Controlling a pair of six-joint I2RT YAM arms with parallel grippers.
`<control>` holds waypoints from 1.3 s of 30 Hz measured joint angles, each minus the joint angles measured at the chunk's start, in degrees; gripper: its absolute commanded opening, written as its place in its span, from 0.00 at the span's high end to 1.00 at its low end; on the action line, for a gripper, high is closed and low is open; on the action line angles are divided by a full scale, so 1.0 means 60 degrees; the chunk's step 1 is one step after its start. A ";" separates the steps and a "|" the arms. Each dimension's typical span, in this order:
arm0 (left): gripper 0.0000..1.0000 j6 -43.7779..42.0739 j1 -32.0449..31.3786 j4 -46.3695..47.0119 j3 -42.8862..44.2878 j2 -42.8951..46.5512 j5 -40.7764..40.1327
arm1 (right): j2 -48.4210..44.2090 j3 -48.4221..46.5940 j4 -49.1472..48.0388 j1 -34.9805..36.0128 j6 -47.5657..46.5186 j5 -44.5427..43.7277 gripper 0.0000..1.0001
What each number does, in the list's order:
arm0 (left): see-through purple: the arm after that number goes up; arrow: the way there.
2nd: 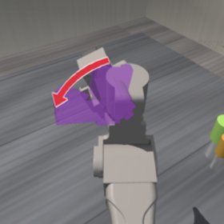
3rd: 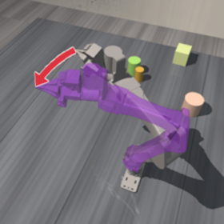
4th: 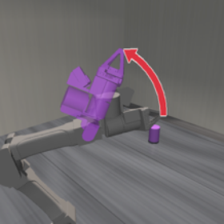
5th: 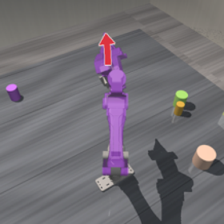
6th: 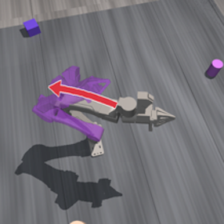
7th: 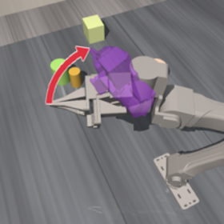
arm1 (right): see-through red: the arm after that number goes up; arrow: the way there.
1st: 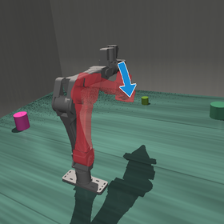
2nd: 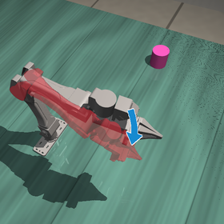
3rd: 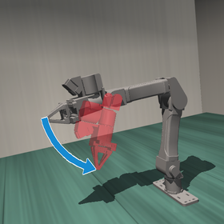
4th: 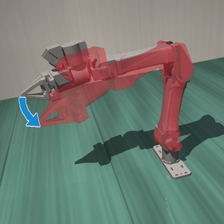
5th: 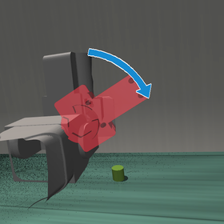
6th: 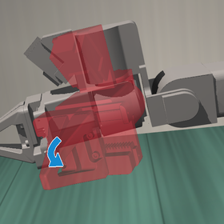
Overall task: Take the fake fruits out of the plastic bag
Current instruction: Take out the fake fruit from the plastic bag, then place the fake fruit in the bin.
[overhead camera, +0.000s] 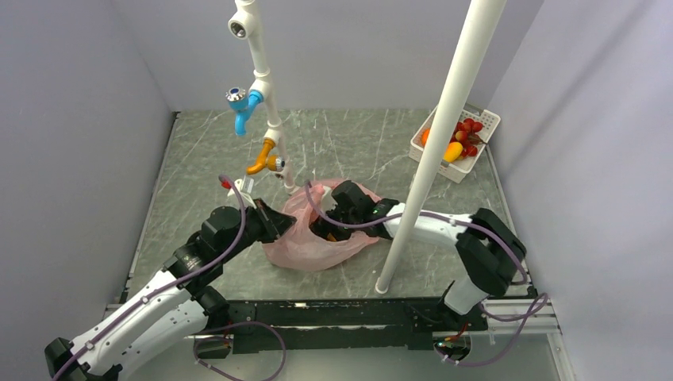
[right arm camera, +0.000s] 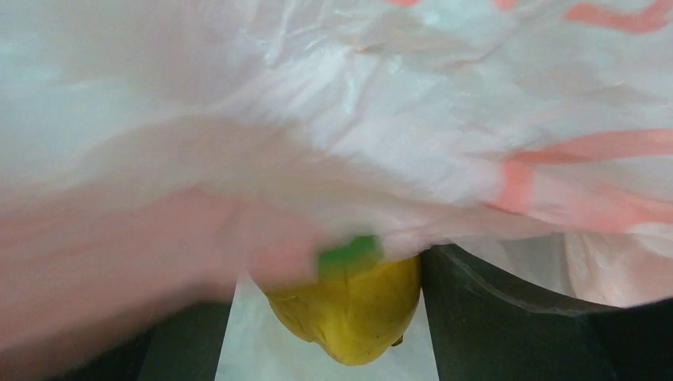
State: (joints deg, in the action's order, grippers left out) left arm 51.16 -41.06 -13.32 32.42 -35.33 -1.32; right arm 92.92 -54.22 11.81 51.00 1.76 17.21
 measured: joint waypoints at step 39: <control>1.00 0.0135 0.0004 -0.0189 -0.0758 0.0488 0.0007 | -0.7548 0.2506 -0.1402 -0.5996 0.3708 -0.0652 1.00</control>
State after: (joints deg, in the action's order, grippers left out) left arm 51.96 -41.04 -14.46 27.88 -32.40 -1.28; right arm 47.64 -39.18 3.40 15.03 24.01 13.30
